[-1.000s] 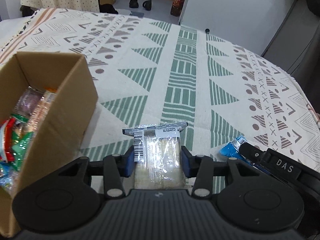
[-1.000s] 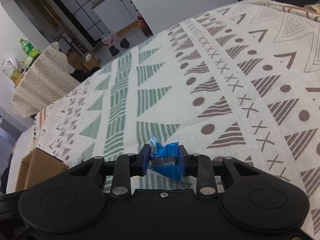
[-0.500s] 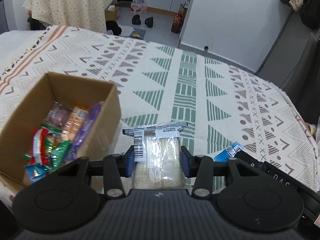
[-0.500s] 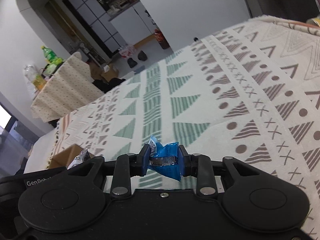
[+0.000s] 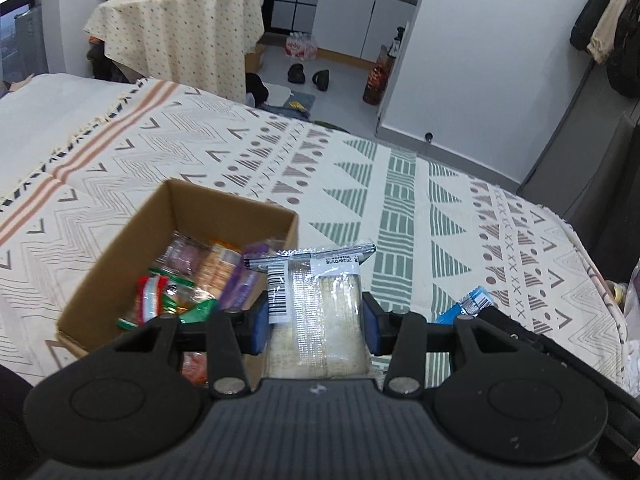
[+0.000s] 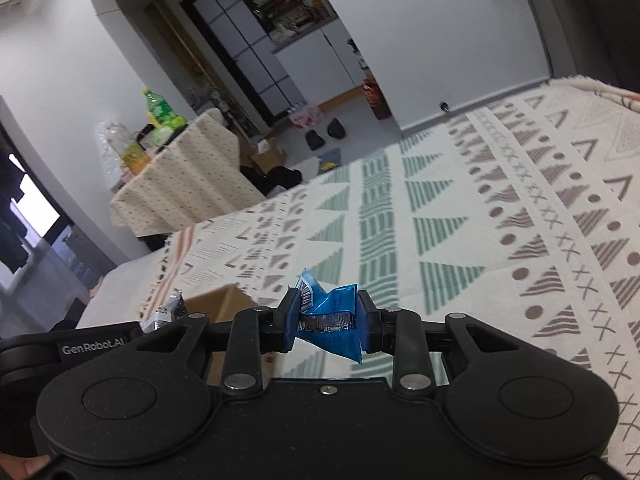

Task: Organize snacks
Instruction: 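Carry the clear bread packet and blue candy over the box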

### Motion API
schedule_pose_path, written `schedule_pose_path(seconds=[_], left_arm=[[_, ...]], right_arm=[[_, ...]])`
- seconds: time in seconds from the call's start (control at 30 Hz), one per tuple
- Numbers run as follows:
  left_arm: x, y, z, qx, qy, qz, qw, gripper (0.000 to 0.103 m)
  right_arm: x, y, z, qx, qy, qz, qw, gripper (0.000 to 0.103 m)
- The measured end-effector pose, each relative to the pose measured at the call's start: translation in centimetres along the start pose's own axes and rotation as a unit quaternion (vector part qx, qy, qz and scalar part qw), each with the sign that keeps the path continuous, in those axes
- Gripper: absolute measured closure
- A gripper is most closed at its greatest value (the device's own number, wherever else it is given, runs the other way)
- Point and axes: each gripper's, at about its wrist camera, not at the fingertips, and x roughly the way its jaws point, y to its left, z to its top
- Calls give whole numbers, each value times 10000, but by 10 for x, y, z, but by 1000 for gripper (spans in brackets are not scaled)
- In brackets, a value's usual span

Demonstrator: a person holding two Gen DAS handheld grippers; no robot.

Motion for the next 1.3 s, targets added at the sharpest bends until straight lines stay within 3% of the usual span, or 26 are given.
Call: schedule_pose_path(seconds=[0.67,1.3], left_arm=[[-43,68,23,-471,-331,39,9983,59],[-22,138,26,-848,-29,-141,9963,59]], right_arm=[[-19,69,-6,-688,-329,451,9961,74],[13,114,-32,-1126,15,435,9927,74]])
